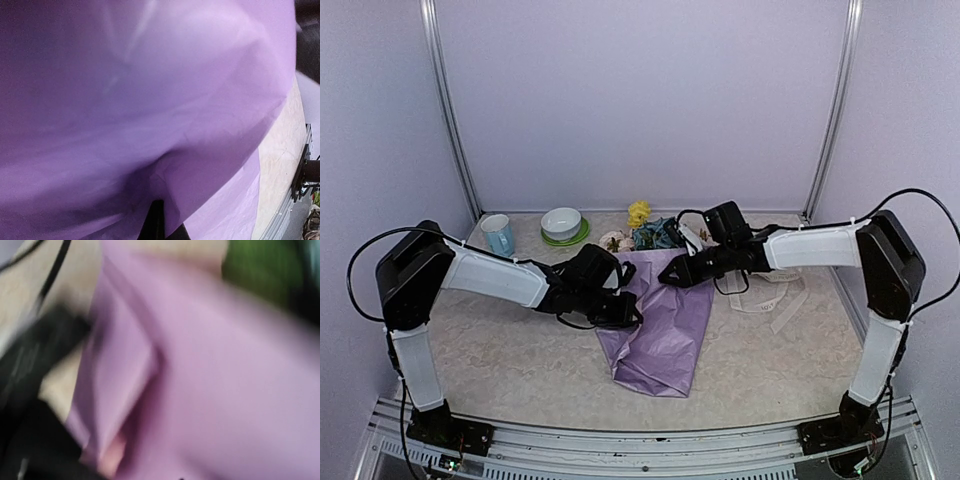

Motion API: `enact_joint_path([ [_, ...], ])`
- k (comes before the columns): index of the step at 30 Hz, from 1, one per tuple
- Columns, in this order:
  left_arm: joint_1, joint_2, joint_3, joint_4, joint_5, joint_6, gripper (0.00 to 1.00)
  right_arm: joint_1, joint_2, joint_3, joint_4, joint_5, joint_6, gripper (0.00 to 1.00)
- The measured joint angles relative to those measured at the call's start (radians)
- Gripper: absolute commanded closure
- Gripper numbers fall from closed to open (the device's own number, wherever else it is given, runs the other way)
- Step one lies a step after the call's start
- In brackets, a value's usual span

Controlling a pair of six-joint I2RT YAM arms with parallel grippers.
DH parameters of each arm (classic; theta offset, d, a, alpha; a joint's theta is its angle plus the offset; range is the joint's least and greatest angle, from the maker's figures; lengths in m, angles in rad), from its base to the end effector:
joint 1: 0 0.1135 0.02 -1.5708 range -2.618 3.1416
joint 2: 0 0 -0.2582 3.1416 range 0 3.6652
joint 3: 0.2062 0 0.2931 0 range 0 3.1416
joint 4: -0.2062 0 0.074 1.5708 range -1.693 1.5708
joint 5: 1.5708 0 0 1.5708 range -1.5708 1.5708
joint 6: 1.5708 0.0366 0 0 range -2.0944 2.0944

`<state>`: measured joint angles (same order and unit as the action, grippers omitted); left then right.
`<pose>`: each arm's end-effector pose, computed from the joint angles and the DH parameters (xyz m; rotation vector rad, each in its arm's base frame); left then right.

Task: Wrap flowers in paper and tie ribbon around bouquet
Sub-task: Fold the 2/3-folded wrapping paper at the center of the board.

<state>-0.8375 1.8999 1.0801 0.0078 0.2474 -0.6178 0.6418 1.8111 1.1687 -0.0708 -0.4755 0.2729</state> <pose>0.2734 -0.3169 0.1096 0.4099 2.5496 -0.9235 0.3326 0.2694 0.1707 -0.6970 2.2955 0.9998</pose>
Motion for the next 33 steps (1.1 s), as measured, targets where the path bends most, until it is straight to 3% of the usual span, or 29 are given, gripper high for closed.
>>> enact_joint_path([
  [8,-0.037,-0.001,0.066,-0.103,-0.096,0.05,1.0,-0.01,0.288,0.305,-0.085,0.002,-0.045,0.86],
  [14,-0.133,-0.001,0.292,-0.254,-0.208,0.174,1.0,-0.013,0.382,0.455,-0.153,0.002,-0.049,0.87],
  [18,-0.177,0.002,0.374,-0.269,-0.195,0.234,1.0,-0.023,0.391,0.472,-0.152,-0.015,-0.034,0.86],
  [26,-0.171,0.111,0.38,-0.312,-0.148,0.288,1.0,-0.064,0.383,0.449,-0.1,-0.092,0.041,0.86],
  [33,-0.171,0.15,0.38,-0.332,-0.12,0.301,1.0,-0.115,0.22,0.383,-0.085,-0.075,0.086,0.82],
])
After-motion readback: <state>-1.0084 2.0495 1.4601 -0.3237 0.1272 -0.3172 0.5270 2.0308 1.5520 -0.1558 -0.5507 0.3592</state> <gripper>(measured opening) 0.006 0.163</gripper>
